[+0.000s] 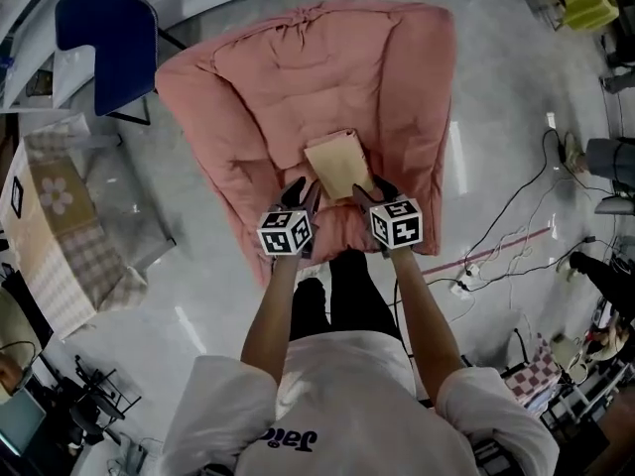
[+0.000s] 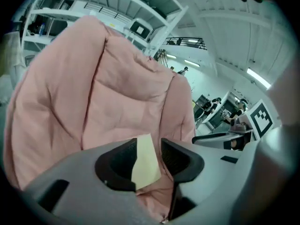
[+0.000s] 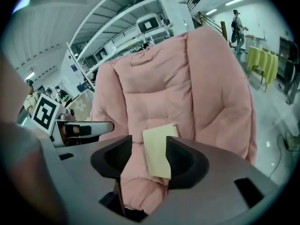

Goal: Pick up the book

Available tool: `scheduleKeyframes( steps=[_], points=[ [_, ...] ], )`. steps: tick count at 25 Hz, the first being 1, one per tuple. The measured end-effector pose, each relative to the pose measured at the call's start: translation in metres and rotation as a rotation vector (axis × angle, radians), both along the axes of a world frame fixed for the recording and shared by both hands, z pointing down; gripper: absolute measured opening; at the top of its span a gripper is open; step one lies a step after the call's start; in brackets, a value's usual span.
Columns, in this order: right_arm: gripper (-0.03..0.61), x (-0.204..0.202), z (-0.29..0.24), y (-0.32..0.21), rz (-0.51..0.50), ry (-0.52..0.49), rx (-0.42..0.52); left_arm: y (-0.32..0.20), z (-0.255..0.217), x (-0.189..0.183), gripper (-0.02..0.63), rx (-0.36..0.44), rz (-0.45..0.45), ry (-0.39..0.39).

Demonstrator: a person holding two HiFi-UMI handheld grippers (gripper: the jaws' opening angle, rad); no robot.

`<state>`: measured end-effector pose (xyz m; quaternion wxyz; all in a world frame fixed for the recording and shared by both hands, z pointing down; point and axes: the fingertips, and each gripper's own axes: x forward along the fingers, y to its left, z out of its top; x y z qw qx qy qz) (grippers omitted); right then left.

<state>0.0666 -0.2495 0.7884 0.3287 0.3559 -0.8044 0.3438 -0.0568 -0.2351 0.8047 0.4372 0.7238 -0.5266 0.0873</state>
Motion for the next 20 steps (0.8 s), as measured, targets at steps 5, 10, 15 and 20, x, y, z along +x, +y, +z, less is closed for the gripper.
scheduleKeyframes(
  steps=[5, 10, 15, 20],
  points=[
    [0.263, 0.004, 0.077, -0.018, -0.074, 0.078, -0.059, -0.007, 0.09, 0.01, 0.231, -0.137, -0.031, 0.112],
    [0.285, 0.004, 0.148, -0.023, -0.123, 0.137, -0.131, -0.014, 0.161, 0.01, 0.287, -0.218, -0.135, 0.258],
    [0.296, 0.011, 0.201, -0.033, -0.154, 0.199, -0.131, -0.03, 0.206, 0.01, 0.287, -0.224, -0.173, 0.303],
    [0.296, 0.006, 0.231, -0.035, -0.17, 0.156, -0.175, -0.041, 0.222, 0.017, 0.285, -0.214, -0.185, 0.378]
  ],
)
